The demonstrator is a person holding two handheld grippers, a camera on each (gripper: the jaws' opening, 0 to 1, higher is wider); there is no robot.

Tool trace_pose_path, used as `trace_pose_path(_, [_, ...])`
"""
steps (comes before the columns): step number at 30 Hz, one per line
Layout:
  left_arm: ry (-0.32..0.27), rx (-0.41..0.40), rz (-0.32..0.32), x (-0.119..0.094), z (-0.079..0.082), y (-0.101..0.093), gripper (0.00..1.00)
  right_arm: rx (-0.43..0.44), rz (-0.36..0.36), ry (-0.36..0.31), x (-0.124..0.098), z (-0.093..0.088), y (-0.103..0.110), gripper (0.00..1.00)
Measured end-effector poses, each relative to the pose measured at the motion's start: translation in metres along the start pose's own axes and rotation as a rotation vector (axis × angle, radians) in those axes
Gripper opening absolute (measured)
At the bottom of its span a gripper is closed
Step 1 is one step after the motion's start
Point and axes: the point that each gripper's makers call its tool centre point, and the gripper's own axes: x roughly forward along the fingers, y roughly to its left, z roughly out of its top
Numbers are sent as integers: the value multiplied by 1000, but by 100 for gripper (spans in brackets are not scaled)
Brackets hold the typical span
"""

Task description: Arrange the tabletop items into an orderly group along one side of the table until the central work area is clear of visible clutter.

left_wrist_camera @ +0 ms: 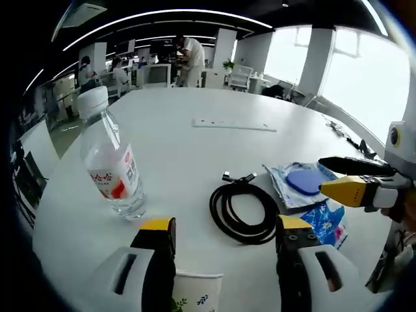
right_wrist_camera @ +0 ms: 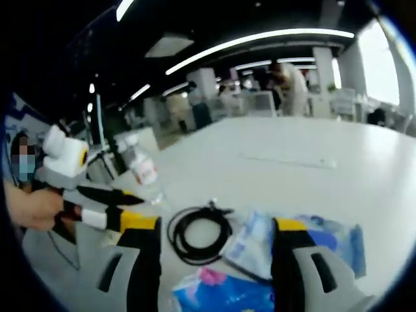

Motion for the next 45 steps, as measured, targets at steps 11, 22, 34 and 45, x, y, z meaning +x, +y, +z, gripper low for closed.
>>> trace_pose_path(11, [62,29,2,15,-8,-3,62,-10,34,1,19,10,3,67])
trace_pose_path(22, [100,25,-1,26,-13,-5,61,-39,126,56,51,7,22,67])
trace_pose_path(34, [143,4,-10,38,-20,-9,59,-32,172,194,87,-16,27,65])
trace_pose_path(45, [189,-23,-7,43,-30,-6,52,-18,147,270,106,-33,18,66])
